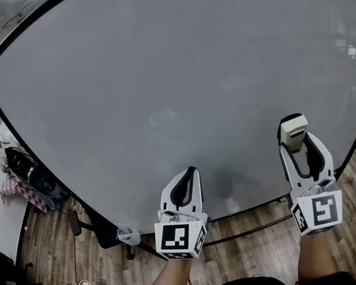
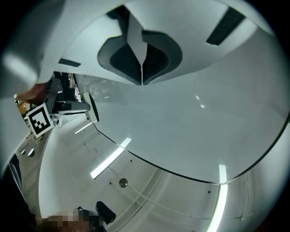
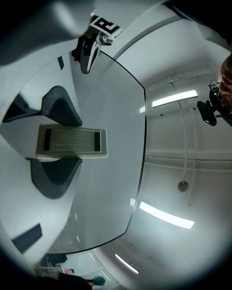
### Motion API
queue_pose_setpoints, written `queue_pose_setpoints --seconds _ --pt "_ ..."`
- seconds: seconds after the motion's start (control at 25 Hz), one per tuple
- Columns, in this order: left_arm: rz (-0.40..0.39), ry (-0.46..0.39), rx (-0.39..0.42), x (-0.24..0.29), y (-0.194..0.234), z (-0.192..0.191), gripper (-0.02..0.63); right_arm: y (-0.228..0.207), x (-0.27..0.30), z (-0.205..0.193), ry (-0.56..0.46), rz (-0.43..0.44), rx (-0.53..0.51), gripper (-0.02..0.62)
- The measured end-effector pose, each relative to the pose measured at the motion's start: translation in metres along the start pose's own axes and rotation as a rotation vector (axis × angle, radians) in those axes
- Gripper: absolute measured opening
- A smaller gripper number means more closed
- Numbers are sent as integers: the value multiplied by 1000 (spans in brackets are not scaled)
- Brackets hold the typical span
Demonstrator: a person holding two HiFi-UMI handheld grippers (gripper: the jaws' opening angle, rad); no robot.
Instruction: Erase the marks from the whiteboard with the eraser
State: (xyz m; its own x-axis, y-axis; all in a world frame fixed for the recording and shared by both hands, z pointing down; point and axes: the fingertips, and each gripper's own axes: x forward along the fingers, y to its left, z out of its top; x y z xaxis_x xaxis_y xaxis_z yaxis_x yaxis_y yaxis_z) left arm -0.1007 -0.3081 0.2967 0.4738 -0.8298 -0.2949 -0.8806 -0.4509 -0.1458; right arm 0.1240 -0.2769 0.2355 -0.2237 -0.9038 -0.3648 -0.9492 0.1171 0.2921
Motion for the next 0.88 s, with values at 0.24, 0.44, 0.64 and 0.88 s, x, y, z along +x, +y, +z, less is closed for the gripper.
queue_pose_setpoints --seconds 0.24,0.44,0.64,0.88 --pt "-11 26 -13 -7 -8 -14 26 35 -21 -25 19 69 71 247" --pt "-65 34 -52 -11 -23 -29 26 60 -35 -51 59 118 89 245" --pt "-72 31 -73 -20 -20 -33 26 74 -38 -63 104 131 89 245" --pt "-70 38 -82 -22 -22 -40 26 74 -38 -65 93 126 89 245"
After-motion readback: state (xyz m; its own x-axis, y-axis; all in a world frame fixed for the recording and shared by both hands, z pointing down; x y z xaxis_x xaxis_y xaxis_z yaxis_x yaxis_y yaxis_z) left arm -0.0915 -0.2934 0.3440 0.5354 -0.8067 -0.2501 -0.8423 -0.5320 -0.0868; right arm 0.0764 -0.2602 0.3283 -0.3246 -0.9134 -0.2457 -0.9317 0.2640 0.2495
